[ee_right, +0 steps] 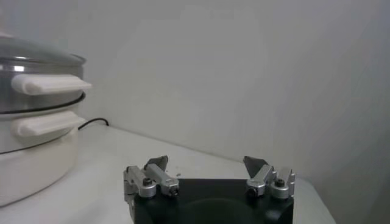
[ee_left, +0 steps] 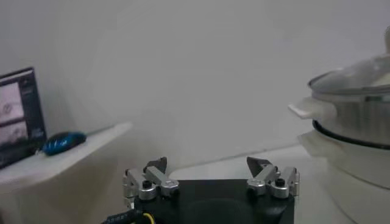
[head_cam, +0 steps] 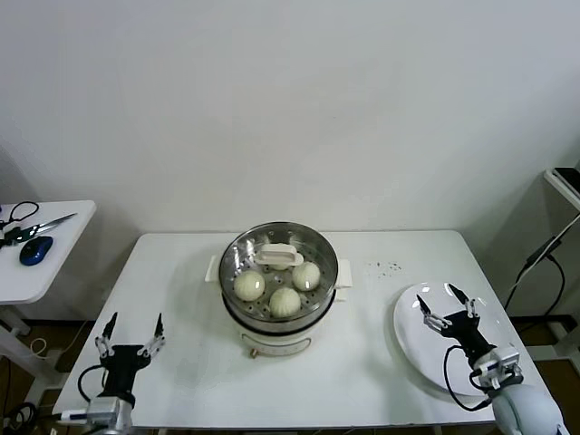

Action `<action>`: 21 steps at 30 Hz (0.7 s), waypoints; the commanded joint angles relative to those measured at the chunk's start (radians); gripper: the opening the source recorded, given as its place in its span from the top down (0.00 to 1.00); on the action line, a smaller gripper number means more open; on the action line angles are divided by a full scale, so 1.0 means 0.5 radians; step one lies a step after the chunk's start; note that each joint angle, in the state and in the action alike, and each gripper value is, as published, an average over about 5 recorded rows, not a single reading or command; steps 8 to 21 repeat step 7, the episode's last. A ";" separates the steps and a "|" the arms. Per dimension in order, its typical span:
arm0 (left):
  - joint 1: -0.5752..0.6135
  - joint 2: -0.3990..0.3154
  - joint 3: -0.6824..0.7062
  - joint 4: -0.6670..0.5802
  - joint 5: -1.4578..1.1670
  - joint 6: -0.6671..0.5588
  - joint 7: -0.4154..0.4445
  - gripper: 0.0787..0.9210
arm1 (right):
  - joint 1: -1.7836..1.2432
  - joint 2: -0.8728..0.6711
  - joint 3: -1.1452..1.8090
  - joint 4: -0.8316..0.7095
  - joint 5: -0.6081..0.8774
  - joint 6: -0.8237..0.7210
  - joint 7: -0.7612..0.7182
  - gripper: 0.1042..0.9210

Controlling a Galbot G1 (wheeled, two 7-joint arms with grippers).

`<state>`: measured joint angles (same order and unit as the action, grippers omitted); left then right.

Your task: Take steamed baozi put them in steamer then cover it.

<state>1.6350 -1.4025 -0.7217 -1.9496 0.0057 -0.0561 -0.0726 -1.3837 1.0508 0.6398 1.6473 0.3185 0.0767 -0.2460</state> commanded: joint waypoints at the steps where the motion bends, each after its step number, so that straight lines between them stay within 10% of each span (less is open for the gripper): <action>1: 0.097 -0.066 -0.147 0.114 -0.382 -0.334 0.073 0.12 | -0.037 0.034 0.026 0.026 0.004 0.020 0.000 0.12; 21: 0.094 -0.065 -0.117 0.078 -0.341 -0.315 0.071 0.12 | -0.059 0.037 0.050 0.027 0.007 0.028 -0.001 0.12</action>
